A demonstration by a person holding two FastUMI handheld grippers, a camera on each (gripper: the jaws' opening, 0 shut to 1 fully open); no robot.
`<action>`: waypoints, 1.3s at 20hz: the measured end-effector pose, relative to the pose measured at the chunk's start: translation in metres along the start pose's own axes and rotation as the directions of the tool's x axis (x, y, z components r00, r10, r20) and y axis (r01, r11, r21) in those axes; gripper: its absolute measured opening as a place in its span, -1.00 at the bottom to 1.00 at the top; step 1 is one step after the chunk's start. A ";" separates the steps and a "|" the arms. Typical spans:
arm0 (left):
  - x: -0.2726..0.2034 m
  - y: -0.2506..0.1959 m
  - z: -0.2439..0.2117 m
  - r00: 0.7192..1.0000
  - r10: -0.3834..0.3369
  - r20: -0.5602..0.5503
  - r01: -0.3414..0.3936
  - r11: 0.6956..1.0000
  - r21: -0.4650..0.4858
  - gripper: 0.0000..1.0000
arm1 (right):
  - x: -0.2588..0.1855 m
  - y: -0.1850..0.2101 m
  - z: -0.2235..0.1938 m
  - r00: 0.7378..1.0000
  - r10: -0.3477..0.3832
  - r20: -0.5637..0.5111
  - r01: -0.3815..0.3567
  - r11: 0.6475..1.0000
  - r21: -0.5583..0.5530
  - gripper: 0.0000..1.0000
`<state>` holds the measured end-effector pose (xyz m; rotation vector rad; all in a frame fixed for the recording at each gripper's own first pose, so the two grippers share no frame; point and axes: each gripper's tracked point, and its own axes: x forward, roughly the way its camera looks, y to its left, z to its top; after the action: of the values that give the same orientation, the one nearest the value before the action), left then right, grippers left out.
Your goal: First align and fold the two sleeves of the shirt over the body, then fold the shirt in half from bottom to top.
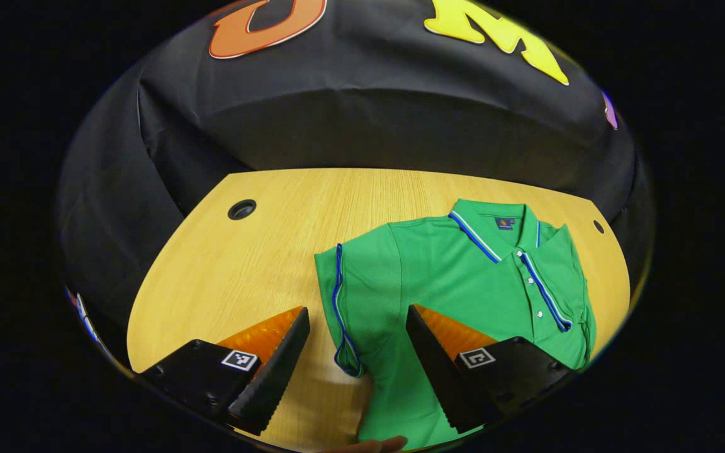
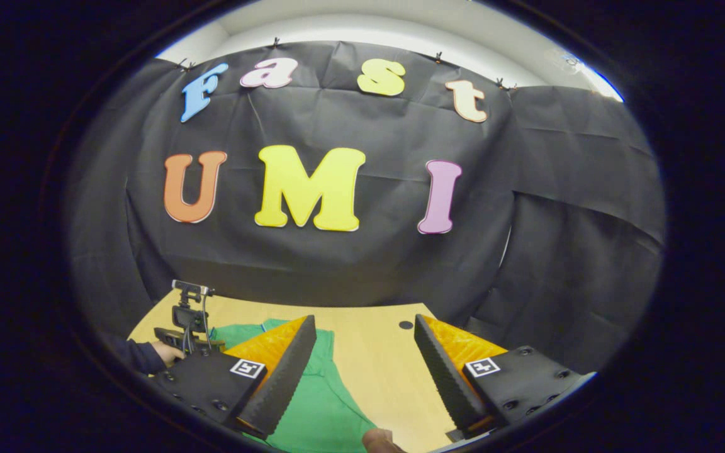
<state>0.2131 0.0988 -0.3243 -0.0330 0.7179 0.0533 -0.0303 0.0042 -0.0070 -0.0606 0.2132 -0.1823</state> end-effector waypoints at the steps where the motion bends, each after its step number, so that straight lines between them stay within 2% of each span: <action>1: 0.004 0.000 -0.004 1.000 0.004 -0.021 -0.004 1.000 -0.011 0.99 | -0.001 -0.004 -0.006 1.000 -0.013 -0.015 0.013 1.000 0.001 0.93; 3: 0.011 0.003 -0.009 0.999 0.017 -0.051 -0.017 1.000 -0.017 0.97 | -0.001 -0.010 -0.014 0.998 -0.036 -0.043 0.037 0.999 0.017 0.99; 6: 0.017 0.006 -0.016 0.995 0.024 -0.098 -0.027 0.999 -0.037 0.58 | -0.001 -0.011 -0.017 0.998 -0.038 -0.055 0.040 0.998 0.041 0.98; 8: 0.016 0.012 -0.012 0.996 0.040 -0.084 -0.044 0.998 -0.054 0.48 | 0.001 -0.010 -0.019 0.998 -0.030 -0.058 0.032 0.999 0.040 0.99; 9: 0.018 0.015 -0.009 0.996 0.055 -0.070 -0.059 0.997 -0.057 0.43 | 0.003 -0.009 -0.020 0.998 -0.025 -0.062 0.027 0.999 0.042 0.93; 11: 0.017 0.018 -0.007 0.996 0.063 -0.061 -0.067 0.996 -0.056 0.21 | 0.005 -0.004 -0.023 0.997 -0.012 -0.074 0.014 0.999 0.037 0.99; 12: 0.018 0.020 -0.008 0.995 0.072 -0.068 -0.075 0.996 -0.049 0.01 | 0.004 -0.003 -0.023 0.997 -0.007 -0.076 0.010 0.999 0.034 0.99; 14: 0.023 0.024 -0.014 0.992 0.080 -0.097 -0.084 0.996 -0.036 -0.07 | 0.006 0.001 -0.023 0.997 0.006 -0.079 -0.003 1.000 0.031 0.98; 15: 0.024 0.022 -0.010 0.994 0.072 -0.086 -0.076 0.996 -0.036 -0.24 | 0.007 0.002 -0.023 0.997 0.009 -0.080 -0.007 1.000 0.028 0.99; 17: 0.025 0.024 -0.010 0.993 0.071 -0.091 -0.074 0.997 -0.027 -0.43 | 0.007 0.003 -0.025 0.996 0.017 -0.084 -0.015 1.000 0.023 0.99; 18: 0.025 0.022 -0.011 0.993 0.067 -0.099 -0.069 0.997 -0.025 -0.69 | 0.007 0.005 -0.027 0.996 0.023 -0.087 -0.021 1.000 0.022 0.99; 20: 0.025 0.022 -0.010 0.993 0.059 -0.106 -0.061 0.998 -0.010 -0.79 | 0.008 0.007 -0.030 0.995 0.031 -0.097 -0.030 0.999 0.018 0.93; 22: 0.024 0.021 -0.010 0.992 0.049 -0.119 -0.050 0.999 -0.009 -0.87 | 0.006 0.009 -0.032 0.994 0.042 -0.103 -0.041 0.999 0.016 0.98; 26: 0.015 0.014 -0.004 0.993 0.027 -0.115 -0.029 0.999 -0.016 -0.92 | 0.003 0.009 -0.036 0.992 0.056 -0.112 -0.054 0.998 0.018 0.93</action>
<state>0.2212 0.1132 -0.3375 -0.0433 0.8332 0.0855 -0.0337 0.0107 -0.0436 -0.0294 0.3258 -0.1324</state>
